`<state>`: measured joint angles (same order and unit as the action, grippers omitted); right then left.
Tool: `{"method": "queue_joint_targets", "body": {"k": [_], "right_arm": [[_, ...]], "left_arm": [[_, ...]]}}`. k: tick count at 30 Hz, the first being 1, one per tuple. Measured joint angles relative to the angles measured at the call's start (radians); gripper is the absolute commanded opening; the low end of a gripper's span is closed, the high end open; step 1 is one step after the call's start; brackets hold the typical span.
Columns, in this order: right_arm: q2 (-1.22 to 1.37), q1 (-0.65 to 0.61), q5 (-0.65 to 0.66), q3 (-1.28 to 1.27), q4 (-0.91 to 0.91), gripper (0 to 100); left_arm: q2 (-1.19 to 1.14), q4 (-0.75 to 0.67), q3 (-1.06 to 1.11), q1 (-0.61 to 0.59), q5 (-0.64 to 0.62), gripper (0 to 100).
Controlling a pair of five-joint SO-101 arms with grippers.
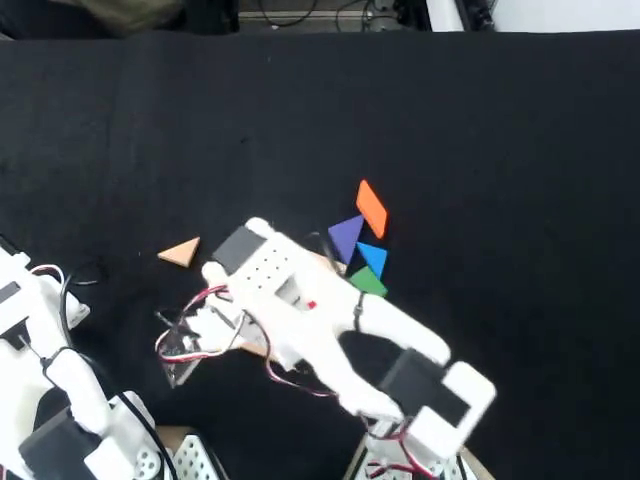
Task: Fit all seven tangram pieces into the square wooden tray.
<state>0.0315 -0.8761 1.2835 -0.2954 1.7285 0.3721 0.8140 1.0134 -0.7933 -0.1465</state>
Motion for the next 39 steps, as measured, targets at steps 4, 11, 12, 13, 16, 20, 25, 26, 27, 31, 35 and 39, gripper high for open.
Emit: {"method": "queue_joint_targets", "body": {"k": [4,11,12,13,16,20,25,26,27,31,35,39], "right_arm": [[-0.014,0.057,-0.091,0.011,-0.026,20.0],[0.072,0.087,-0.143,-0.052,-0.183,21.5],[0.091,0.091,-0.143,-0.055,-0.204,21.5],[0.104,0.091,-0.144,-0.055,-0.222,21.5],[0.141,0.091,-0.146,-0.055,-0.25,21.5],[0.166,0.092,-0.147,-0.052,-0.269,21.5],[0.206,0.092,-0.147,-0.029,-0.278,21.5],[0.212,0.092,-0.147,-0.029,-0.284,21.5],[0.215,0.092,-0.147,-0.029,-0.29,21.5],[0.221,0.092,-0.147,-0.028,-0.318,21.5],[0.232,0.092,-0.147,-0.028,-0.333,21.5],[0.232,0.092,-0.147,-0.028,-0.339,21.6]], "left_arm": [[0.0,0.0,0.0,0.0,0.0,3],[0.0,0.0,0.0,0.0,0.0,3],[0.0,0.0,0.0,0.0,0.0,3],[0.0,0.0,0.0,0.0,0.0,3],[0.0,0.0,0.0,0.0,0.0,3],[0.0,0.0,0.0,0.0,0.002,3],[0.0,0.0,0.0,0.0,0.002,3],[0.0,0.0,0.0,0.0,0.002,3],[0.0,0.0,0.0,0.0,0.002,3],[0.0,0.0,0.0,0.0,0.002,3],[0.0,0.0,0.0,0.0,0.002,3],[0.0,0.0,0.0,0.0,0.002,3]]}}
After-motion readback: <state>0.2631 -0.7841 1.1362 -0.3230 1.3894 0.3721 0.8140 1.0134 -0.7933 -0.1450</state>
